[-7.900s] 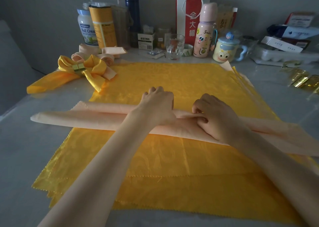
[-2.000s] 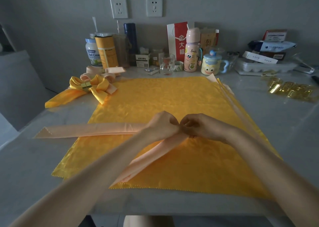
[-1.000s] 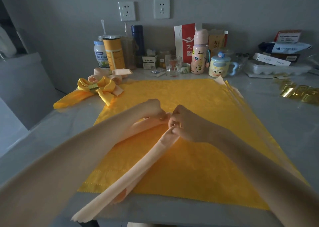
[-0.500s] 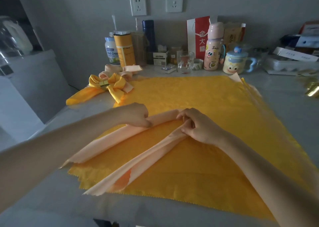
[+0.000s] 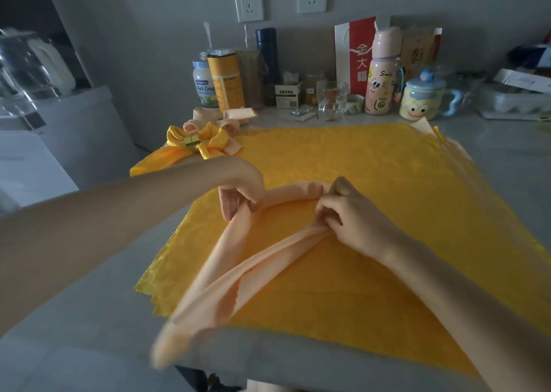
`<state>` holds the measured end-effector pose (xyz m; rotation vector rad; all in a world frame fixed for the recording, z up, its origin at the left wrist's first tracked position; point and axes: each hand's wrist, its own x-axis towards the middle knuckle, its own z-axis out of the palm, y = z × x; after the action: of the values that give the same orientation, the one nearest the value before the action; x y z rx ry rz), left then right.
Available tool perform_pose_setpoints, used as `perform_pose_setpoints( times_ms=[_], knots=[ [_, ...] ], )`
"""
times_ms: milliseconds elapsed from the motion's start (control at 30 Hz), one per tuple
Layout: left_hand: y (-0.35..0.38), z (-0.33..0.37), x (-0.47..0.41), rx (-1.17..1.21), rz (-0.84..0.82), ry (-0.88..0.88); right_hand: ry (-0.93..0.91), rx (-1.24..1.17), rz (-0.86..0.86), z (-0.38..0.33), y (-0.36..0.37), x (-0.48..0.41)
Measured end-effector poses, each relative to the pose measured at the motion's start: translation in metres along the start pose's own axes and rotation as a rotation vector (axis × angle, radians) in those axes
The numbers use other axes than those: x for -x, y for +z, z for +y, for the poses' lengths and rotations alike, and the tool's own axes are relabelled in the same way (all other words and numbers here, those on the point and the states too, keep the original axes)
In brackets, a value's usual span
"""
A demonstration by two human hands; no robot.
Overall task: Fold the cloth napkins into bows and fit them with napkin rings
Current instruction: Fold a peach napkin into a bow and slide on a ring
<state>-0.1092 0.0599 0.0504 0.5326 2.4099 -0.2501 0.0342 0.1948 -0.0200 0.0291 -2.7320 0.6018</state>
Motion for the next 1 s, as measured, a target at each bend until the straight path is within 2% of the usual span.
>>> perform_pose_setpoints(
  times_ms=[133,267,367,467,600,700,800,900,1000],
  knots=[
    [-0.011,-0.005,-0.004,0.255,-0.035,-0.004,0.026,-0.070,-0.068,-0.001,-0.001,0.001],
    [-0.020,-0.011,-0.001,0.391,-0.090,0.011,0.043,-0.099,-0.081,0.000,-0.001,0.001],
    [-0.029,-0.018,0.003,0.521,-0.079,0.011,0.055,-0.085,-0.070,-0.007,-0.004,0.001],
    [-0.026,-0.016,0.006,0.645,-0.065,0.000,0.120,-0.109,-0.143,-0.009,-0.007,0.001],
    [-0.003,-0.006,0.001,0.743,-0.031,-0.027,0.198,-0.320,-0.135,-0.005,-0.008,0.003],
    [0.011,-0.001,0.000,0.755,0.014,-0.036,0.231,-0.421,-0.159,-0.005,-0.014,0.004],
    [0.020,0.005,0.008,0.608,0.098,-0.025,0.307,-0.543,-0.226,-0.003,-0.021,0.005],
    [0.027,0.011,0.019,0.518,0.211,0.004,0.320,-0.511,-0.294,-0.008,-0.027,0.007],
    [0.032,0.019,0.028,0.624,0.236,0.048,0.239,-0.352,-0.293,-0.018,-0.022,0.010]
  ],
)
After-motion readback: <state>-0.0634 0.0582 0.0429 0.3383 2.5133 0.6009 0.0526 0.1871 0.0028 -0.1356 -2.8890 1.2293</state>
